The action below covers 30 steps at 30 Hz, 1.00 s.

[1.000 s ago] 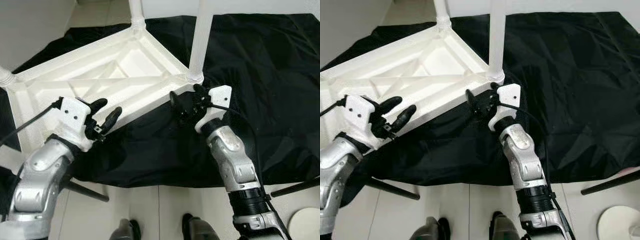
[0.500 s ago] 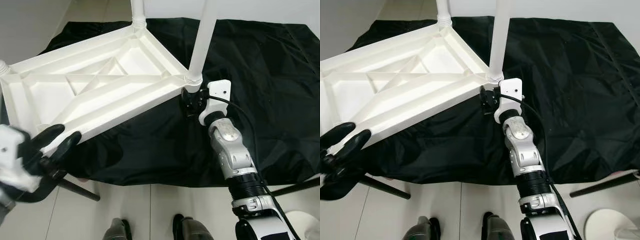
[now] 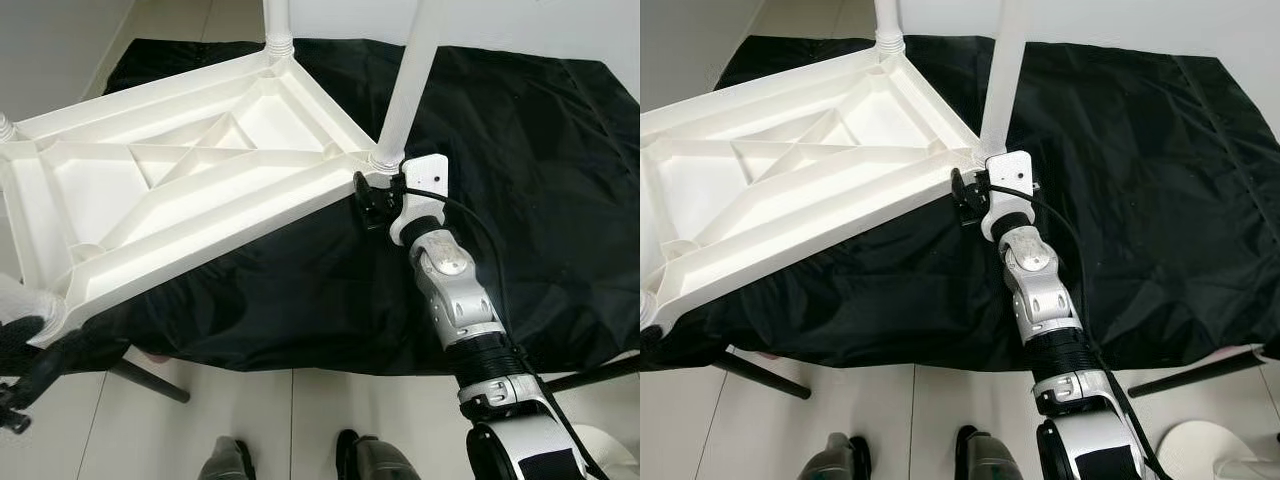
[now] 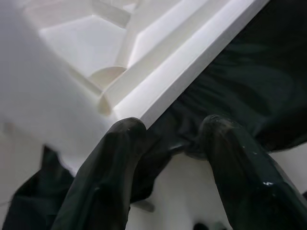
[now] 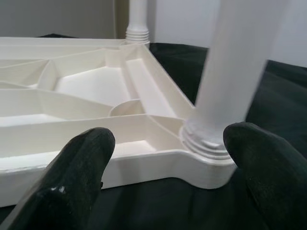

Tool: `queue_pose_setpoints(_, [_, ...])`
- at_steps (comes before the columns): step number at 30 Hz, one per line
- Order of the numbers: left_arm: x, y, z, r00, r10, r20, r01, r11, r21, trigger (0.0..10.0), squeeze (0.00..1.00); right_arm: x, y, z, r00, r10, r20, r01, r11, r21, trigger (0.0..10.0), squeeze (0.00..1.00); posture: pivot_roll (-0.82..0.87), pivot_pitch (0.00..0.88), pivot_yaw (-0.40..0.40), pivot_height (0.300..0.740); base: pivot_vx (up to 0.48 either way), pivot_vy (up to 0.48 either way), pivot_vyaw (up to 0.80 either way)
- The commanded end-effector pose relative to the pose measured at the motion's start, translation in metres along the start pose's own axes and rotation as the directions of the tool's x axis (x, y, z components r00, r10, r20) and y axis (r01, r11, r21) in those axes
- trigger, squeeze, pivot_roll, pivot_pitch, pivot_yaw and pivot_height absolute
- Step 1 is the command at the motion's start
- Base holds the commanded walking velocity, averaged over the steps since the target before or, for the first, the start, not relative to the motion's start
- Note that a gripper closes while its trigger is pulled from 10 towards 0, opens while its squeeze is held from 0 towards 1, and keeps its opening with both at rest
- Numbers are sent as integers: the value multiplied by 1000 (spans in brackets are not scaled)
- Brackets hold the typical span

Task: Building children table

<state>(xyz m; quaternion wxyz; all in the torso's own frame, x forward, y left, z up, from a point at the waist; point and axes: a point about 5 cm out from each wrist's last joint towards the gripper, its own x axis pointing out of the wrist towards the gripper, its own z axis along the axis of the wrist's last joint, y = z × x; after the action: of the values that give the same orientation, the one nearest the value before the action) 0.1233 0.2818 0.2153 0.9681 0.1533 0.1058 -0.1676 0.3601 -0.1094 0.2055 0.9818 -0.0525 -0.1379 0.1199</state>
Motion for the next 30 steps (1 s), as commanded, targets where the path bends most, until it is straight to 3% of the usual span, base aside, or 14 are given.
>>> queue_pose_setpoints(1, [-17,-2,-8,980,-162,-116,167,985,35,10000,0,2,-2,-1,1000,-9,6,9,1000,0,10000,0,114,175,-22,740,0,0,0])
queue_pose_setpoints(3, [-17,-2,-8,980,-162,-116,167,985,35,10000,0,2,-2,-1,1000,-9,6,9,1000,0,10000,0,114,175,-22,740,0,0,0])
queue_pose_setpoints(4, [-29,7,-16,973,-118,-198,127,991,37,10000,0,3,-2,-2,1000,-10,7,10,1000,4,10000,0,123,177,-22,740,0,0,0])
queue_pose_setpoints(5, [-29,7,-16,973,-118,-198,127,991,37,10000,0,3,-2,-2,1000,-10,7,10,1000,4,10000,0,123,177,-22,740,0,0,0])
queue_pose_setpoints(7, [-41,25,-23,955,-20,-296,45,996,78,10000,0,3,0,-3,1000,-13,7,13,1000,9,10000,0,129,174,-19,740,0,0,0])
queue_pose_setpoints(8, [-41,25,-23,955,-20,-296,45,996,78,10000,0,3,0,-3,1000,-13,7,13,1000,9,10000,0,129,174,-19,740,0,0,0])
queue_pose_setpoints(9, [-44,44,-28,931,99,-352,-48,987,151,10000,0,3,1,-4,1000,-15,7,15,1000,14,10000,0,128,173,-11,740,0,0,0])
queue_pose_setpoints(10, [-44,50,-30,921,144,-362,-85,981,173,10000,0,3,2,-4,1000,-16,7,16,1000,15,10000,0,128,173,-11,740,0,0,0])
queue_pose_setpoints(12, [-44,50,-30,921,144,-362,-85,981,173,10000,0,3,2,-4,1000,-16,7,16,1000,15,10000,0,128,173,-11,740,0,0,0])
queue_pose_setpoints(13, [-39,71,-32,892,288,-349,-218,950,225,10000,0,3,3,-5,1000,-21,13,21,1000,16,10000,0,122,168,-4,740,0,0,0])
queue_pose_setpoints(15, [-38,76,-32,883,318,-344,-246,940,237,10000,0,3,3,-6,1000,-23,15,22,1000,17,10000,0,122,168,-4,740,0,0,0])
queue_pose_setpoints(21, [-18,102,-22,853,480,-206,-400,854,333,10000,0,0,3,-8,999,-30,15,30,999,22,10000,0,99,152,11,740,0,0,0])
queue_pose_setpoints(25, [-7,112,-22,833,530,-156,-472,829,299,10000,0,-3,4,-11,999,-32,9,32,999,21,10000,0,89,150,18,740,0,0,0])
queue_pose_setpoints(30, [4,114,-21,838,534,-112,-495,831,254,10000,0,-5,5,-13,999,-32,3,32,999,23,10000,0,83,147,20,740,0,0,0])
